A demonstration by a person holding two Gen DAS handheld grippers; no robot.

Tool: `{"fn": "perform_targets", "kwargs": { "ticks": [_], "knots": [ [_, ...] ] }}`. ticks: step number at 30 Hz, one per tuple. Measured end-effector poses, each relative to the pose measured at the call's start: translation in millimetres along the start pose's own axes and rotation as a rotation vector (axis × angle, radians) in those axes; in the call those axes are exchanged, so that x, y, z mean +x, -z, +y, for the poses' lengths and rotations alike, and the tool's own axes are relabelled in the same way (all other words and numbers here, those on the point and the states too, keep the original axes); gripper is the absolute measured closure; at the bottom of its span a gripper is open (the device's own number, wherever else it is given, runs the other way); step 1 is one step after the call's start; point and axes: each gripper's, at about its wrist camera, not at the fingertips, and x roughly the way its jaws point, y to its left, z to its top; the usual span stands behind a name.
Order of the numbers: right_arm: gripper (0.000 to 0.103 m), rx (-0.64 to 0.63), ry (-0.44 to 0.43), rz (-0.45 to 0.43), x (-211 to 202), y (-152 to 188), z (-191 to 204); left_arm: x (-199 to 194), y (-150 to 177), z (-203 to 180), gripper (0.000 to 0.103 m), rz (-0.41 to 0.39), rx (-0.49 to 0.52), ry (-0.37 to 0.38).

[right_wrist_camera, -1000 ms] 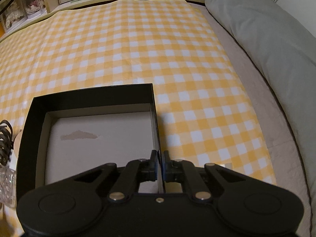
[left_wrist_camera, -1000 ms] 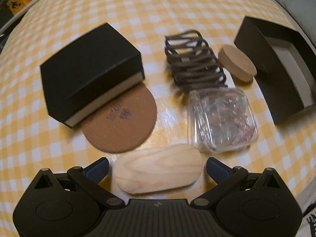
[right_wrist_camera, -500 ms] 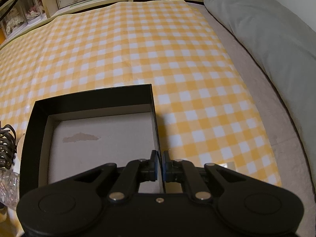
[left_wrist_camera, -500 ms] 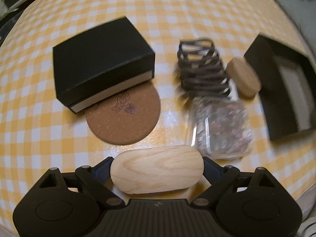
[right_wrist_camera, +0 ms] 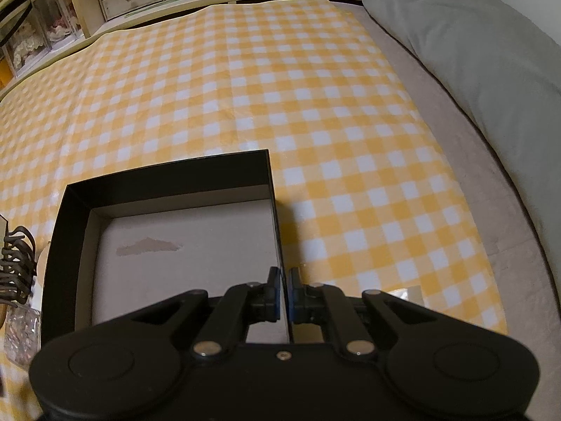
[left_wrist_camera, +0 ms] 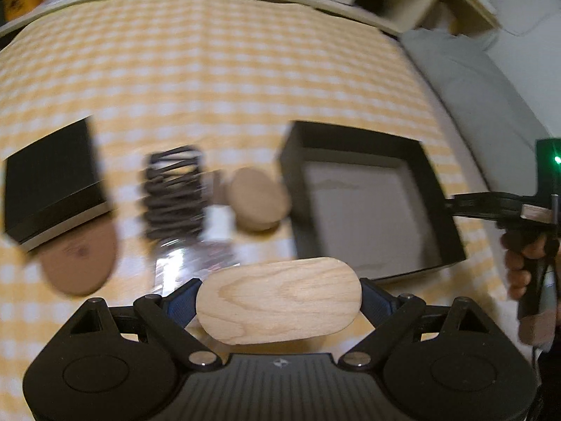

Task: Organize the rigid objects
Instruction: 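Lower the oval block into the black box and open left gripper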

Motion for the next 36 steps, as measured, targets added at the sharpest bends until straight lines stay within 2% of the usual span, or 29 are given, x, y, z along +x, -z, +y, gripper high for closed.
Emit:
{"fn": "perform_targets", "kwargs": {
  "ticks": [7,12,18,22,27,31,36],
  "knots": [
    [0.099,0.035,-0.034,0.0,0.6,2.3,-0.5,32.7,-16.4,-59.7,0.011,-0.086,0.075,0.055],
    [0.099,0.07,-0.062,0.008,3.6,-0.2,-5.6,62.4,-19.2,-81.9,0.011,-0.11,0.04,0.117],
    [0.098,0.106,-0.094,0.014,4.0,0.9,-8.9,99.8,-15.5,-94.1,0.011,-0.082,-0.038,0.21],
    [0.098,0.123,-0.107,0.016,3.3,1.8,-12.8,115.3,-13.1,-98.1,0.011,-0.06,-0.057,0.235],
    [0.098,0.132,-0.112,0.017,3.4,1.8,-13.2,121.6,-12.9,-96.2,0.002,-0.04,-0.08,0.269],
    [0.097,0.136,-0.114,0.022,3.7,1.8,-14.6,120.5,-12.8,-97.1,0.003,-0.033,-0.074,0.277],
    [0.097,0.134,-0.113,0.021,4.1,2.0,-14.9,119.1,-11.4,-97.7,0.009,-0.018,-0.064,0.276]
  ]
}}
